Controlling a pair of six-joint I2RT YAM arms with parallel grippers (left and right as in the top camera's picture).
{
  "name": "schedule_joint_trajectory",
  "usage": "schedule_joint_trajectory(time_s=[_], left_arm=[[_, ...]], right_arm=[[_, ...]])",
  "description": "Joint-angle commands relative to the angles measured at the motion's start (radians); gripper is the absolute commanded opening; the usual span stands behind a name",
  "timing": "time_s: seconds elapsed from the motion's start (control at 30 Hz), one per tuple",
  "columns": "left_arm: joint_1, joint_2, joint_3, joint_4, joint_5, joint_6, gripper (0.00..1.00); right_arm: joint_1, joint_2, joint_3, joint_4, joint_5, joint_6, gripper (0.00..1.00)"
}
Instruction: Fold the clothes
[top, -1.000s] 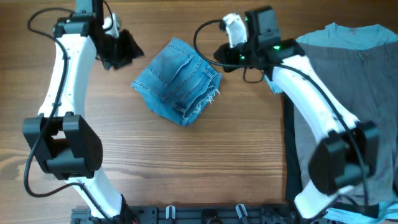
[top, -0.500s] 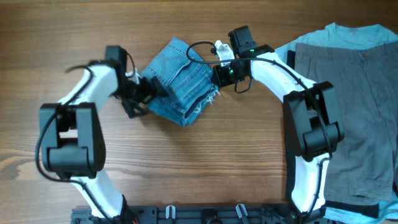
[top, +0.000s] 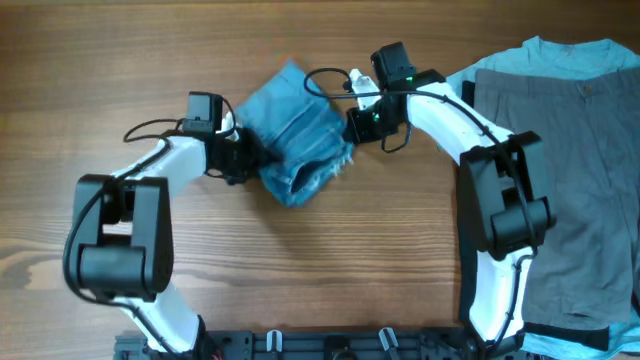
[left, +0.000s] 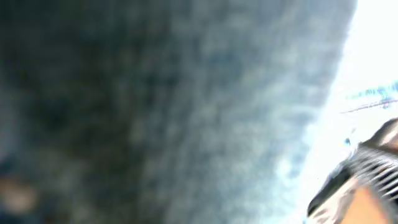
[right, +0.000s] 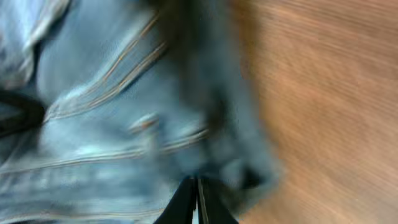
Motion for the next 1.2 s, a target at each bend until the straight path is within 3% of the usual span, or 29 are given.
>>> schedule_joint_trajectory(time_s=[0.0,0.03,0.13,0.33,0.37,0.43,0.47,0.53,0.6,0.67,0.8,0.87,0.93,1.07,1.13,1.17], left_arm=[[0.113,-0.131,0.087,-0.223,-0.051,0.194,0.04],[0.185,-0.194,0.15,-0.222,-0.046,0.195,0.04],[0.329,-0.233,0.184,-0.014,-0.046,0.189,0.04],[0.515,0.085,0.184,0.368,0.033,0.132,0.04],[0.528,0.146,0.184,0.399,0.033,0.132,0.09],[0.543,0.221,0.184,0.411,0.032,0.133,0.42],[0.548,0.229,0.184,0.412,0.026,0.133,0.52],[0.566,0.216,0.186,0.412,0.034,0.132,0.91],[0.581,0.19,0.186,0.41,0.113,0.132,1.0],[0.598,0.116,0.186,0.341,0.208,0.133,1.0],[0.649,-0.128,0.187,0.016,0.148,0.261,1.0],[0.65,-0.311,0.187,-0.146,0.098,0.4,1.0],[0.626,-0.449,0.187,-0.207,0.098,0.549,1.0],[0.51,-0.739,0.266,-0.378,-0.001,0.754,1.0],[0.448,-0.862,0.325,-0.472,-0.056,0.788,1.0],[0.42,-0.93,0.33,-0.506,-0.074,0.787,1.0]], right_arm=[[-0.071,-0.151,-0.01,-0.01,0.016,0.016,0.06],[-0.087,-0.211,-0.01,-0.008,0.016,0.016,0.06],[-0.094,-0.282,-0.01,-0.01,0.016,0.024,0.07],[-0.094,-0.284,-0.01,-0.062,0.024,0.023,0.07],[-0.094,-0.284,-0.01,-0.07,0.024,0.024,0.06],[-0.094,-0.284,-0.01,-0.095,0.024,0.024,0.07],[-0.094,-0.284,-0.01,-0.099,0.024,0.024,0.06],[-0.094,-0.284,-0.01,-0.109,0.024,0.026,0.06],[-0.094,-0.285,-0.01,-0.132,0.023,0.023,0.06],[-0.094,-0.291,-0.01,-0.145,0.023,0.022,0.06],[-0.094,-0.369,-0.01,-0.138,-0.025,-0.031,0.07],[-0.094,-0.448,-0.01,-0.118,-0.025,-0.055,0.07],[-0.094,-0.543,-0.01,-0.103,-0.021,-0.054,0.07],[-0.094,-0.793,-0.01,-0.126,0.19,0.13,0.05],[-0.094,-0.92,-0.01,-0.146,0.189,0.132,0.23],[-0.094,-0.983,-0.01,-0.162,0.189,0.131,0.67]])
